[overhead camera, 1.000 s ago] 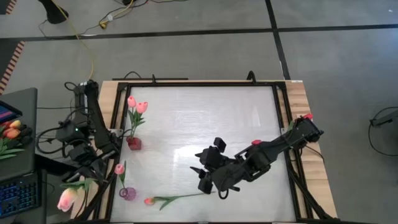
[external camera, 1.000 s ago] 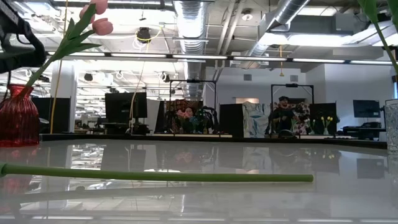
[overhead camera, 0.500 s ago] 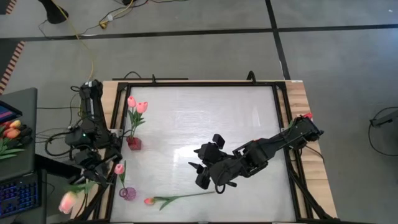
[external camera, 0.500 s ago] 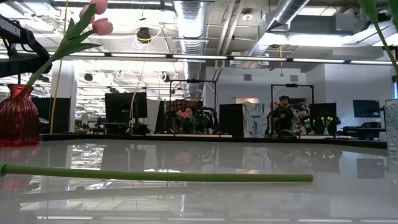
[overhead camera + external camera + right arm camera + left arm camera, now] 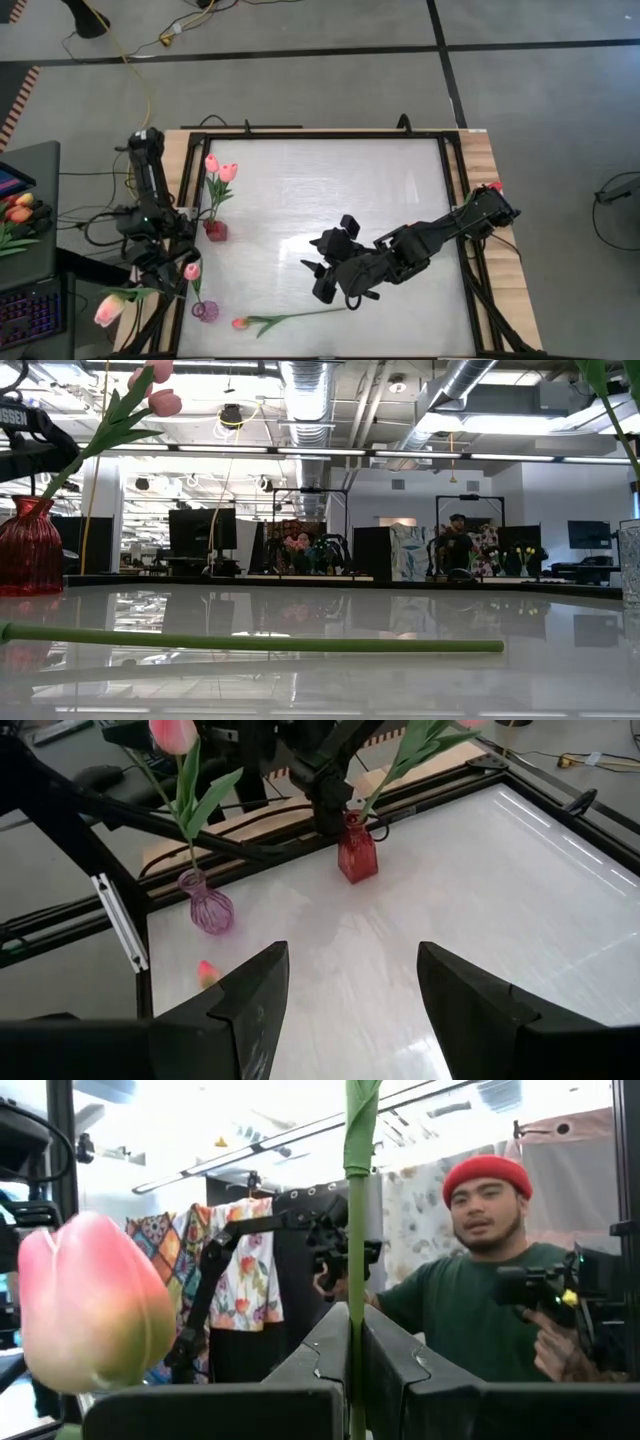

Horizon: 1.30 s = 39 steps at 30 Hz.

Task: Sort flowers into vase by color
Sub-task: Put the right light pink flower into the purple flower vase

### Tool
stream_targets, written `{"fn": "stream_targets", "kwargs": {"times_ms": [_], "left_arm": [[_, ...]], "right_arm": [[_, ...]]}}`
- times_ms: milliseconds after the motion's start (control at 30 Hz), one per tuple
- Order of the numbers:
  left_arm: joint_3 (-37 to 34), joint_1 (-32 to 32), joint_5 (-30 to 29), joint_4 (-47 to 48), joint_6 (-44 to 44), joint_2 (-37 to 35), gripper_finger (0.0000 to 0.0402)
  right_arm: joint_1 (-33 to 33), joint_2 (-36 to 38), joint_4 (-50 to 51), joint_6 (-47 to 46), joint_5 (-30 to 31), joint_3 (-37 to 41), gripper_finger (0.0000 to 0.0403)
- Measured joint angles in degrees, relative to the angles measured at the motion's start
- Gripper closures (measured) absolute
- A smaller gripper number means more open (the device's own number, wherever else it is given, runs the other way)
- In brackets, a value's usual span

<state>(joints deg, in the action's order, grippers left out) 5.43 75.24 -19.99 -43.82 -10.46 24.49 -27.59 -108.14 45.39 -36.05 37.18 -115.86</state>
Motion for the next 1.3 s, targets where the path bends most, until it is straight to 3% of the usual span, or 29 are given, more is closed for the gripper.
{"fn": "stream_targets", "kwargs": {"times_ms": [600, 1300], "left_arm": [[-1.04, -0.09, -1.55, -17.76, -0.48, 20.16, 0.0401], [-1.02, -0.08, -1.87, -19.85, -0.57, 25.47, 0.0401]], "right_arm": [[0.37, 0.0, -0.09, 0.0, -0.74, -0.01, 0.0155], [0.37, 0.04, -1.07, -0.09, -2.17, -0.04, 0.0155]]}}
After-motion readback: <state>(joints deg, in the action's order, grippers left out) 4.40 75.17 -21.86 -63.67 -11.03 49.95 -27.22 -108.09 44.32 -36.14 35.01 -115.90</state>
